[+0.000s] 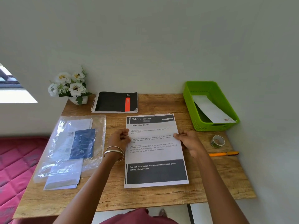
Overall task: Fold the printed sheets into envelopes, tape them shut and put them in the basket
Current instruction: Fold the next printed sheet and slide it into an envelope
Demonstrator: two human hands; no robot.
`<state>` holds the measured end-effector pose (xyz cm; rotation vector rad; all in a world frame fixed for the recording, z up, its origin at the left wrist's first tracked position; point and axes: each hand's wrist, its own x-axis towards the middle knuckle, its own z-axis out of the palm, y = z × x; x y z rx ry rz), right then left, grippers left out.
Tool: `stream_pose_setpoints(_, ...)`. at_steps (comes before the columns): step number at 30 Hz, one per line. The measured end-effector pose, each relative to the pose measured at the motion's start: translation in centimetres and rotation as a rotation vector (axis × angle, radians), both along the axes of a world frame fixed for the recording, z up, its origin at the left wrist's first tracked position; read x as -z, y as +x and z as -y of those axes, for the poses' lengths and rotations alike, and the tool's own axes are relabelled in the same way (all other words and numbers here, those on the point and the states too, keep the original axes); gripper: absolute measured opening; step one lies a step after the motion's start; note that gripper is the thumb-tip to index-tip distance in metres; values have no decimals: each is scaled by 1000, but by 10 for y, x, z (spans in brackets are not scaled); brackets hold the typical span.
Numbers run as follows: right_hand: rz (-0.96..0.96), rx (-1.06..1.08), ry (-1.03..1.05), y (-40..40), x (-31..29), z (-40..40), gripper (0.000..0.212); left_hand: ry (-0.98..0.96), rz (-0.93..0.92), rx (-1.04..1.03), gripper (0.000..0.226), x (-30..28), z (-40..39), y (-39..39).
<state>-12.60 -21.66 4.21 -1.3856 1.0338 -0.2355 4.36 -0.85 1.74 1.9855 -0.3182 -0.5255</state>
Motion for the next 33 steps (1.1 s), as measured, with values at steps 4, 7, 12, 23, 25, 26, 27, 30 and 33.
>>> stream_pose_setpoints(4,70,-50,-2,0,3,3,14,-37,5,-34,31,-2,2,-3)
stream_pose_setpoints(7,163,-62,-5,-8,4,3,22,-92,-27,-51,40,-1,5,-6)
stream_pose_setpoints(12,150,-79,-9,-11,8,6,22,-185,-116,-25,29,-12,13,0)
stream_pose_setpoints(23,157,-17,-90,37,2,22,76,-42,-155,22,12,5,9,14)
stream_pose_setpoints(25,182,30,-76,45,0,25,80,-29,-147,36,11,5,9,15)
stream_pose_setpoints(26,196,47,-70,49,-1,27,80,-27,-151,36,10,6,9,16)
stream_pose_setpoints(27,215,52,-66,51,-3,28,77,-23,-155,34,9,7,8,17)
stream_pose_setpoints(30,250,-3,-107,55,-7,32,51,-39,-163,22,6,8,8,18)
stream_pose_setpoints(33,226,-68,-226,52,-8,35,24,-36,-141,14,13,8,8,18)
